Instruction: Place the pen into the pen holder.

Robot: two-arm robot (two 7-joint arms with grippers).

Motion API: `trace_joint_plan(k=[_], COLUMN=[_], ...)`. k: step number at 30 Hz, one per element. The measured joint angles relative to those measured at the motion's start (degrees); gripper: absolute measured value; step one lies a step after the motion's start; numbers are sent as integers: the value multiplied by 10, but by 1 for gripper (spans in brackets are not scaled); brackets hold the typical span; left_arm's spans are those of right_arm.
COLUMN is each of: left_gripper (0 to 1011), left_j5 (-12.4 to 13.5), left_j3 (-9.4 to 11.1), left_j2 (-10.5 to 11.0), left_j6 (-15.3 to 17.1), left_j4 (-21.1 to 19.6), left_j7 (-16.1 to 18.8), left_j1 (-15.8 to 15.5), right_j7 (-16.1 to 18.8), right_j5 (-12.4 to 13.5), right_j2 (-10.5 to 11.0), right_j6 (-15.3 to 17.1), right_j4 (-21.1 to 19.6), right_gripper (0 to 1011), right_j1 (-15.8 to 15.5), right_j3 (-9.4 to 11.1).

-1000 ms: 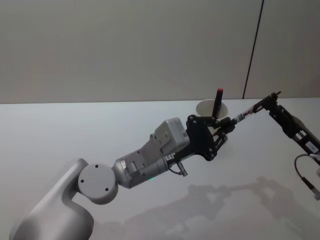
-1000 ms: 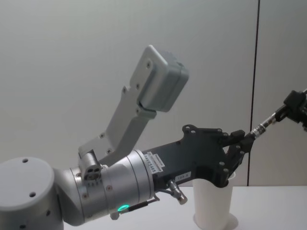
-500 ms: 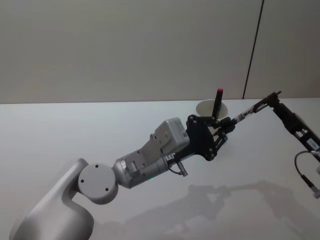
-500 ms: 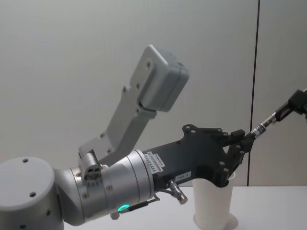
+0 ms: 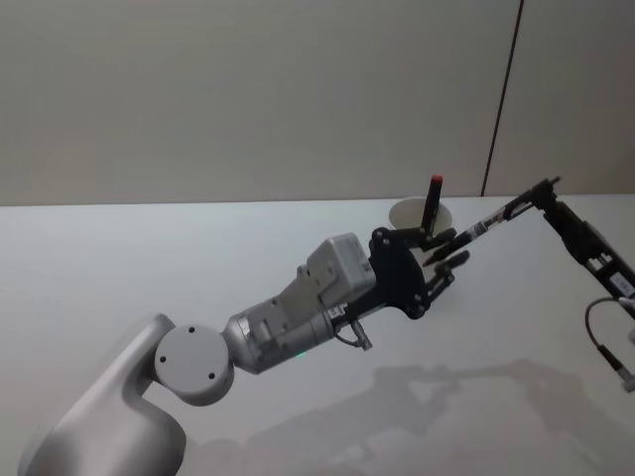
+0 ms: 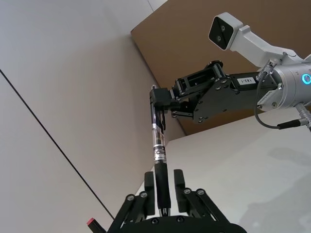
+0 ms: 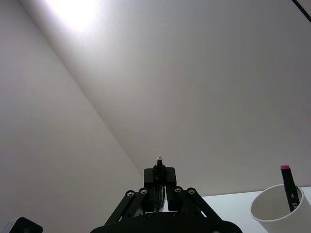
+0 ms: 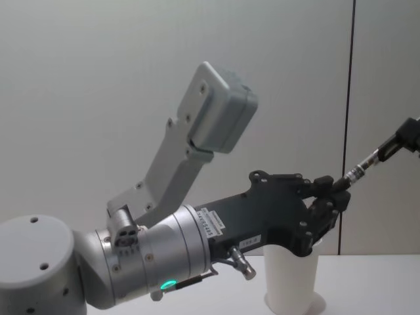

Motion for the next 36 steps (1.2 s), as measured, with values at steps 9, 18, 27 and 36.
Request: trace_joint_plan(k=[9,18,27,36], left_gripper=[497,777,1003,1003], left_j5=[0,0,0,0], left_j3=[0,0,0,0], left_j2=[0,0,0,0], left_j6=[0,0,0,0], left_j4=[0,0,0,0], left_j7=[0,0,0,0], left_j1=[0,0,0,0], right_j7=[-1,0,4,4], right_j5=[-1,-20,-55,-93], right_j2=[2,6,16,25], right_j6=[-4,-17,-37,-54], right_j4=[-1,-2,5,23], right_gripper=[129,129,129,129], right_j1=[0,4,20,45], right_j3=[-3,-5,-2,4])
